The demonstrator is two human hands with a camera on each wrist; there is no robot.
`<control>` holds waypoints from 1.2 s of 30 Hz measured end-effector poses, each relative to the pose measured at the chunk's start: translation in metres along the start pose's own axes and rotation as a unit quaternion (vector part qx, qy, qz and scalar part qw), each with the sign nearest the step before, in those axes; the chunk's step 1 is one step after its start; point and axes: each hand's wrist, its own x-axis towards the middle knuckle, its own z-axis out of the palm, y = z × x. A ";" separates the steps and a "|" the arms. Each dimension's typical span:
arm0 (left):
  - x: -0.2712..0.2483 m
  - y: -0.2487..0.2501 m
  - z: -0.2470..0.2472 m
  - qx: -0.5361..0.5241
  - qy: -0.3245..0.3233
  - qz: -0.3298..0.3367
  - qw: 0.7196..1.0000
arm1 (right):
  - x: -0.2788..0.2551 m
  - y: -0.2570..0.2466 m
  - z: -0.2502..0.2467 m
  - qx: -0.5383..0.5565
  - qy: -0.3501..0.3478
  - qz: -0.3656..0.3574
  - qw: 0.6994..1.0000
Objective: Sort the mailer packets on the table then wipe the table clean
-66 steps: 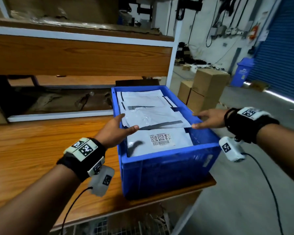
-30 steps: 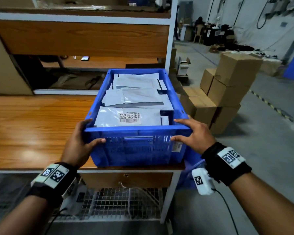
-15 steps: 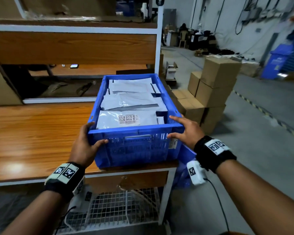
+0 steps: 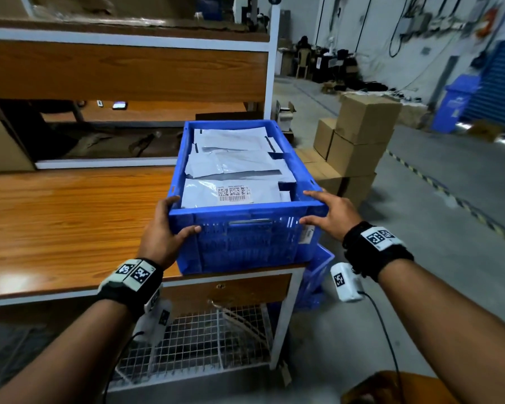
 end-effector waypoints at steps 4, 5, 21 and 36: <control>0.002 0.005 0.002 0.000 0.002 -0.012 1.000 | 0.000 -0.003 -0.002 -0.006 -0.016 0.005 1.000; 0.000 0.005 0.002 -0.006 0.005 -0.016 1.000 | 0.001 -0.003 -0.002 -0.005 -0.020 0.005 1.000; -0.027 0.022 0.007 0.265 0.030 0.069 0.961 | -0.016 -0.003 -0.001 -0.246 0.040 -0.125 0.960; -0.024 0.036 0.001 0.344 -0.039 0.027 0.938 | -0.014 -0.019 0.020 -0.228 0.017 -0.098 0.968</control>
